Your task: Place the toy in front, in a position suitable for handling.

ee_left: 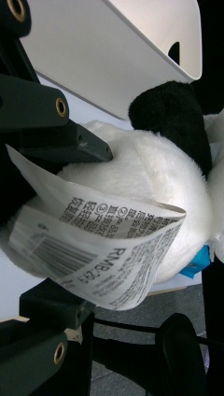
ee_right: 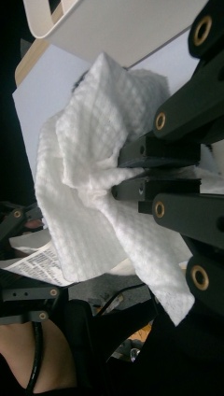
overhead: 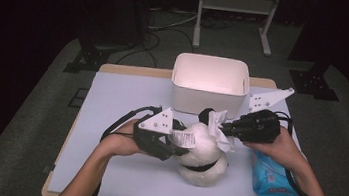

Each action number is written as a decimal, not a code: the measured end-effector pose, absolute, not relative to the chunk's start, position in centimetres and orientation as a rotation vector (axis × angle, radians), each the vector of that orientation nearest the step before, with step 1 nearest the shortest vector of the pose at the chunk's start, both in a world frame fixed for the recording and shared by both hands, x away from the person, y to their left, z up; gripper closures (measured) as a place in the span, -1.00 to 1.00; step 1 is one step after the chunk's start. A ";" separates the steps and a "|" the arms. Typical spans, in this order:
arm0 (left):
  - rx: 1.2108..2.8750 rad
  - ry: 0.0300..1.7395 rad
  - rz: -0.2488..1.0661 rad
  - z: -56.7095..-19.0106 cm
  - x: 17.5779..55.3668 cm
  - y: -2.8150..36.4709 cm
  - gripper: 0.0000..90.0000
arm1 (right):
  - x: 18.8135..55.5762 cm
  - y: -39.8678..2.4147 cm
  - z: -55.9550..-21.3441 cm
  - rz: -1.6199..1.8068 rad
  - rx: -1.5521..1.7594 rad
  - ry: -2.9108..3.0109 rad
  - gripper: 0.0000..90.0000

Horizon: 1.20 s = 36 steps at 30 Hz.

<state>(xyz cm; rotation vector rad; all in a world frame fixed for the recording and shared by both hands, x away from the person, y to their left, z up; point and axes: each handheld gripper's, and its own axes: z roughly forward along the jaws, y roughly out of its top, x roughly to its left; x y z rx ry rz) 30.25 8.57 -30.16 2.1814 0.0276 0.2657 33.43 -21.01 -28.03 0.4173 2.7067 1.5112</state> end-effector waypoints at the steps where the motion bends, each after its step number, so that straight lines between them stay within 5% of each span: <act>1: 2.183 0.024 0.264 -30.1 30.3 8.5 -0.11 | 33.5 -20.8 -27.9 1.509 0.413 2.708 0.86; 14: 2.176 0.046 0.236 -30.2 30.6 8.0 -0.27 | 33.7 -19.0 -27.5 1.360 0.371 2.756 0.86; 36: 2.148 0.105 0.187 -31.0 30.5 8.9 -0.43 | 33.4 -22.4 -28.5 1.353 0.475 2.748 0.86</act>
